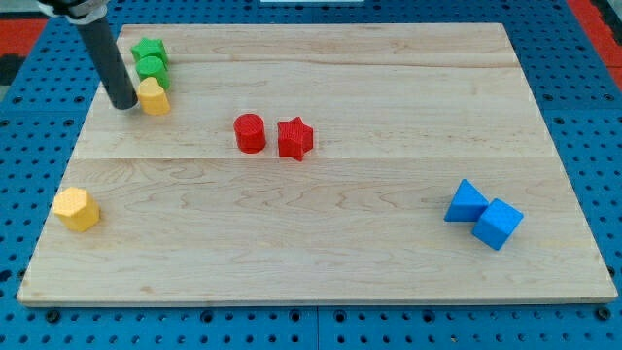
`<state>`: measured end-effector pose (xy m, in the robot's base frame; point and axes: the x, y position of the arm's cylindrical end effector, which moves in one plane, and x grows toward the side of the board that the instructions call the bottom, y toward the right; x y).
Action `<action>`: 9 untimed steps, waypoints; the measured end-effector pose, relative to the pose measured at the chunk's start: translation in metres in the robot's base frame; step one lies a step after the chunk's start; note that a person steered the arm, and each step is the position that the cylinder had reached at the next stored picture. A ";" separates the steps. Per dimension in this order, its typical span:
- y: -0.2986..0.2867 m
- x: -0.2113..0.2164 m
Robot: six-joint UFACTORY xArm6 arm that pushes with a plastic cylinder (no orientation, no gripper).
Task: Push the yellow hexagon below the yellow heart
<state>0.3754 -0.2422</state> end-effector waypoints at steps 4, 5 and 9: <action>-0.028 0.143; -0.025 0.118; -0.006 0.075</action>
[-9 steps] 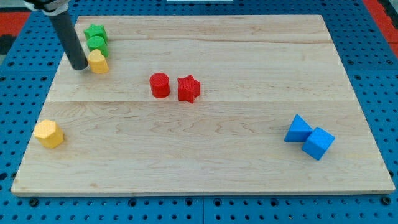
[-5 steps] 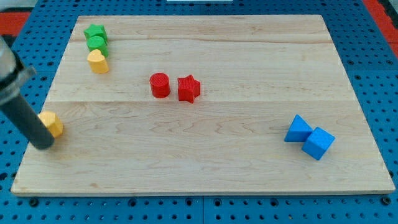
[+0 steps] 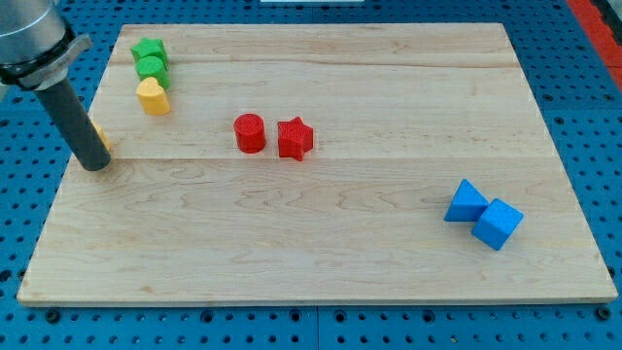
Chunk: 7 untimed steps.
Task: Push the yellow hexagon below the yellow heart
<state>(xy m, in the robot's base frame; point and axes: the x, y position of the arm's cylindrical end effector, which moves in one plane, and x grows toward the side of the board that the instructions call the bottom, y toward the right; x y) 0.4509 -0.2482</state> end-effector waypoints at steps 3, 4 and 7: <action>0.031 0.003; -0.036 0.004; -0.013 -0.060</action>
